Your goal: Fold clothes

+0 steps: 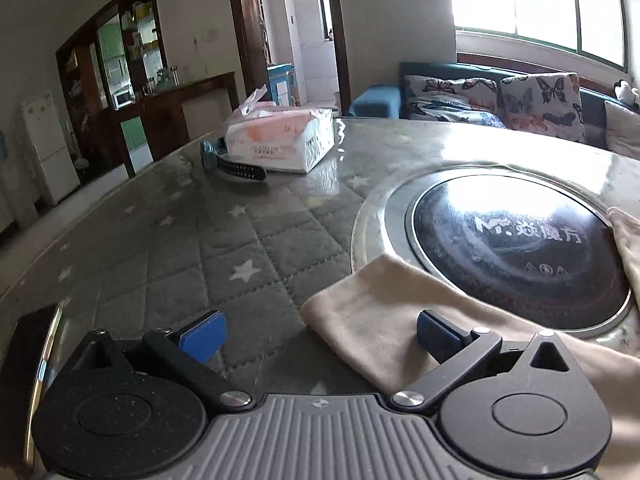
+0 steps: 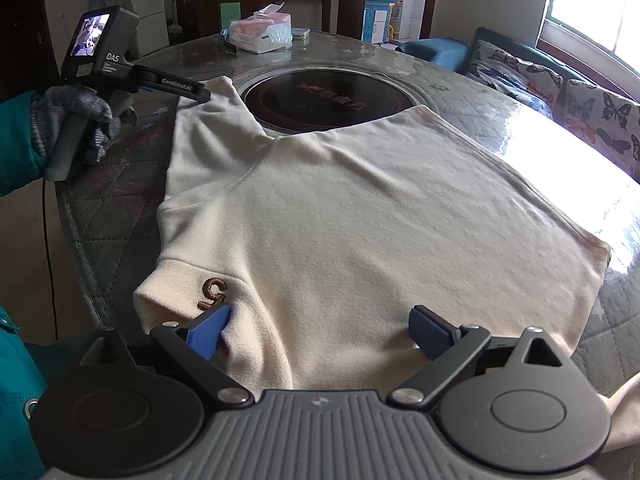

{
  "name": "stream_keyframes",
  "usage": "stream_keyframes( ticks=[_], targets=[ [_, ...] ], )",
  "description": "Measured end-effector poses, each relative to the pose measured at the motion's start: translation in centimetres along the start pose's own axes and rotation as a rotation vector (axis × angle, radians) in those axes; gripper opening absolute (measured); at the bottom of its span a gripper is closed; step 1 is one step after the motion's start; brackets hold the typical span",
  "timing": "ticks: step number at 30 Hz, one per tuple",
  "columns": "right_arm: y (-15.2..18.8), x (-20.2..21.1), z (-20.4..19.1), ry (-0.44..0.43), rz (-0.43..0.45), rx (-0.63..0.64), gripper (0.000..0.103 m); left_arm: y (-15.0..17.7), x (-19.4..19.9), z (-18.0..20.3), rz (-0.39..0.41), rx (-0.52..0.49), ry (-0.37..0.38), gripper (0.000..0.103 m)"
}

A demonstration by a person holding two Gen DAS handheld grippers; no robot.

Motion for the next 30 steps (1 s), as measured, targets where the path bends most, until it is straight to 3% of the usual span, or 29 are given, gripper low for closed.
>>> stream_keyframes(
  ticks=[8,12,15,21,25,30],
  targets=[
    [0.6,1.7,0.4,0.009,0.056,-0.053,0.098,-0.6,0.3,-0.3,-0.012,0.024,-0.022,0.103],
    [1.2,3.8,1.6,0.04,0.108,-0.117,0.098,-0.8,2.6,0.5,0.021,0.027,0.038,0.103],
    [1.5,5.7,3.4,0.092,0.157,-0.184,0.098,-1.2,5.0,2.3,0.059,0.005,0.127,0.103],
    [2.5,8.2,8.6,0.282,0.192,-0.31,0.098,-1.0,9.8,8.3,0.116,-0.086,0.339,0.103],
    [3.6,8.3,11.7,0.424,0.16,-0.379,0.098,0.0,12.7,12.6,0.144,-0.169,0.484,0.103],
    [6.2,7.8,13.4,0.525,0.09,-0.422,0.098,2.2,16.0,16.4,0.176,-0.271,0.64,0.103]
  ],
)
Point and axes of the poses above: each gripper's, at about its wrist camera, not at the fingertips, and x roughly against the way its jaws point, z to its right, y to its underside, the point moved 3 cm from there along -x, roughly the way its jaws point, and after that the axes turned 7 degrees about -y, right-handed, at the moved point
